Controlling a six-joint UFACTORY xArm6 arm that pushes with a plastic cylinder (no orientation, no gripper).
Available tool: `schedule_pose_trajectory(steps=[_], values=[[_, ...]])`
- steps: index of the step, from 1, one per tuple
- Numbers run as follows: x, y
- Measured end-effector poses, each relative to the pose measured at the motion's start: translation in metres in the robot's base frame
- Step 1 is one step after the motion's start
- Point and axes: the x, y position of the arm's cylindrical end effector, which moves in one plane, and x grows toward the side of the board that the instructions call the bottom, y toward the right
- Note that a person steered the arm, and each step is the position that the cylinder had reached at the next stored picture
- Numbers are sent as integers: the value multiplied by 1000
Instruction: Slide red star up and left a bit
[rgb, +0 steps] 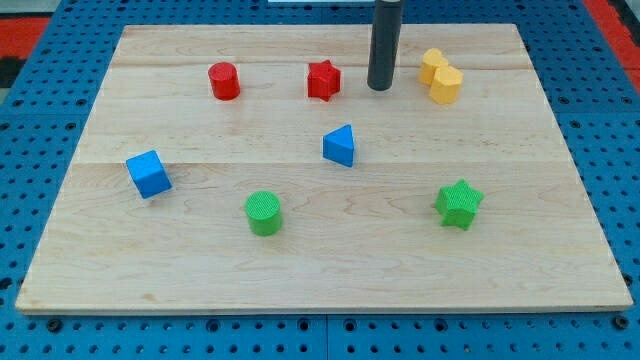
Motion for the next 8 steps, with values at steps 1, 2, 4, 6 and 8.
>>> schedule_pose_trajectory(steps=[1, 2, 4, 6, 8], values=[[5, -17], [8, -40], [-8, -83], [-18, -87], [-63, -81]])
